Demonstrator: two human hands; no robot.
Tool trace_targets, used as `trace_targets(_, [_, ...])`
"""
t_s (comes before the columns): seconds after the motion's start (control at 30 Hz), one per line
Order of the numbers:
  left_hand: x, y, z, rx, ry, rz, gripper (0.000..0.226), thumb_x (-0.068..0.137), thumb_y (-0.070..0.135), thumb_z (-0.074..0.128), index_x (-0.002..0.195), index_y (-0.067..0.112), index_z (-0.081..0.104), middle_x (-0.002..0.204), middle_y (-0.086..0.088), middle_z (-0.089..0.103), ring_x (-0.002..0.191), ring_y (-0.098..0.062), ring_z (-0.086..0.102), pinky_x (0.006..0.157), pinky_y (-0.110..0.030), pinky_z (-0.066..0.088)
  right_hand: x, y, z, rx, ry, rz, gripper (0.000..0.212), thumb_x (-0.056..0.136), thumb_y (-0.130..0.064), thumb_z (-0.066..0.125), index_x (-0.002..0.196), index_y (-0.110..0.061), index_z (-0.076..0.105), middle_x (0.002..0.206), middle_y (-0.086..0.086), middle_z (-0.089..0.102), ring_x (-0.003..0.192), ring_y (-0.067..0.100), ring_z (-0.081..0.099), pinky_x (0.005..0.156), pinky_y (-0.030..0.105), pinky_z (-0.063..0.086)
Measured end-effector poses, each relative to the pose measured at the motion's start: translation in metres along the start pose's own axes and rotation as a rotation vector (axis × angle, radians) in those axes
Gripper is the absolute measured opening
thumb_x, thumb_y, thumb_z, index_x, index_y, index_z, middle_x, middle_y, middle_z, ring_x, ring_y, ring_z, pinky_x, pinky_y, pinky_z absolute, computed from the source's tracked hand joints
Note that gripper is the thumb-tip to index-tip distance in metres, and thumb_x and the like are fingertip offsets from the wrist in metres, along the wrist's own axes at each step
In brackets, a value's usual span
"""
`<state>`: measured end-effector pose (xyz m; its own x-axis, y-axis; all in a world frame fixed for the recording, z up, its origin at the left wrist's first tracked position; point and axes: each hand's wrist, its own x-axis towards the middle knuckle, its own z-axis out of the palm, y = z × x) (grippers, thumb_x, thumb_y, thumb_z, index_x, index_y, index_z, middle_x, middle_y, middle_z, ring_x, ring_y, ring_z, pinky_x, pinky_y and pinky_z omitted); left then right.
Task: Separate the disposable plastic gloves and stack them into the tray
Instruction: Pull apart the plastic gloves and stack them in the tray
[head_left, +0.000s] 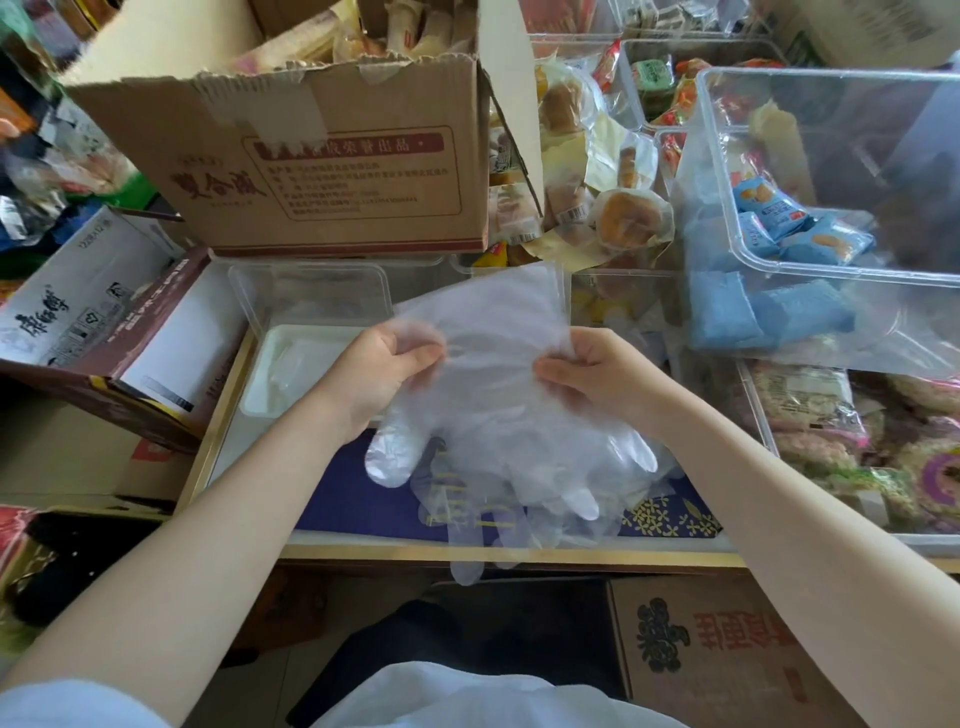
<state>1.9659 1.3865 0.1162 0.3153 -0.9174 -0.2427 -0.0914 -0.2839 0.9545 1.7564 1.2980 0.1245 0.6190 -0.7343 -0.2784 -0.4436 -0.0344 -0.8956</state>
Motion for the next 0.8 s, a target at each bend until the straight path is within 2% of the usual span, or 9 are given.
trace_targets(0.1, [0.002,-0.002,-0.006,-0.012,0.02,-0.041,0.014,0.093,0.009,0.053,0.085,0.016,0.062,0.078,0.001,0.064,0.068,-0.004,0.06,0.06,-0.012,0.047,0.006,-0.004,0.01,-0.017,-0.005,-0.004,0.015,0.093,-0.01,0.056,0.078,-0.01,0.058,0.055,-0.005,0.056,0.039,0.0,0.046,0.04,0.014,0.037])
trace_targets(0.17, [0.004,-0.004,-0.007,-0.05,0.085,-0.091,0.014,0.094,0.013,0.053,0.084,0.017,0.062,0.08,0.0,0.065,0.075,-0.01,0.061,0.064,-0.014,0.049,0.011,-0.004,0.015,-0.025,0.013,0.002,0.015,0.09,-0.012,0.06,0.077,-0.008,0.059,0.055,-0.004,0.056,0.044,0.004,0.047,0.045,0.017,0.038])
trace_targets(0.3, [0.015,-0.017,-0.015,-0.012,0.229,-0.093,0.01,0.093,0.018,0.057,0.096,0.017,0.066,0.093,-0.006,0.07,0.092,-0.024,0.066,0.084,-0.035,0.052,0.015,0.003,0.025,-0.056,-0.013,0.044,0.035,0.079,-0.026,0.073,0.089,0.006,0.06,0.068,0.017,0.06,0.06,0.018,0.049,0.057,0.03,0.038])
trace_targets(0.43, [0.029,-0.045,-0.021,0.155,0.237,-0.122,0.019,0.093,0.02,0.051,0.102,0.014,0.066,0.09,-0.008,0.07,0.084,-0.025,0.068,0.077,-0.039,0.056,0.02,0.024,0.033,-0.143,0.014,0.131,0.012,0.08,-0.027,0.073,0.085,-0.017,0.068,0.056,-0.009,0.063,0.046,0.006,0.052,0.046,0.018,0.04])
trace_targets(0.47, [0.033,-0.055,-0.021,0.202,0.23,-0.151,0.021,0.093,0.021,0.05,0.104,0.012,0.066,0.093,-0.008,0.069,0.087,-0.026,0.067,0.078,-0.039,0.055,0.022,0.032,0.036,-0.23,0.098,0.155,0.015,0.082,-0.026,0.072,0.093,-0.018,0.067,0.059,-0.011,0.062,0.049,0.004,0.053,0.047,0.017,0.039])
trace_targets(0.53, [0.041,-0.072,-0.02,0.301,0.216,-0.23,0.026,0.095,0.022,0.048,0.108,0.006,0.063,0.098,-0.01,0.066,0.09,-0.026,0.062,0.075,-0.033,0.048,0.025,0.056,0.042,-0.427,0.298,0.19,0.029,0.085,-0.029,0.067,0.11,-0.016,0.062,0.084,-0.007,0.062,0.069,0.01,0.055,0.06,0.022,0.04])
trace_targets(0.6, [0.047,-0.086,-0.015,0.349,0.2,-0.294,0.027,0.096,0.021,0.046,0.108,0.002,0.06,0.098,-0.012,0.061,0.088,-0.025,0.056,0.072,-0.029,0.04,0.019,0.074,0.052,-0.45,0.385,0.147,0.029,0.089,-0.03,0.061,0.114,-0.015,0.061,0.104,-0.001,0.058,0.085,0.013,0.052,0.071,0.022,0.036])
trace_targets(0.7, [0.053,-0.098,-0.005,0.389,0.151,-0.285,0.024,0.097,0.021,0.044,0.105,0.004,0.058,0.097,-0.011,0.06,0.087,-0.026,0.055,0.071,-0.029,0.04,0.009,0.092,0.073,-0.412,0.221,0.109,0.025,0.095,-0.028,0.052,0.11,-0.013,0.064,0.108,0.003,0.065,0.094,0.016,0.056,0.07,0.018,0.031])
trace_targets(0.8, [0.063,-0.105,-0.003,0.441,0.116,-0.25,0.021,0.096,0.019,0.044,0.091,0.003,0.057,0.084,-0.008,0.057,0.078,-0.025,0.052,0.066,-0.031,0.037,0.004,0.105,0.091,-0.36,0.084,0.211,0.032,0.096,-0.033,0.049,0.119,-0.014,0.059,0.113,0.0,0.064,0.095,0.012,0.055,0.074,0.019,0.035])
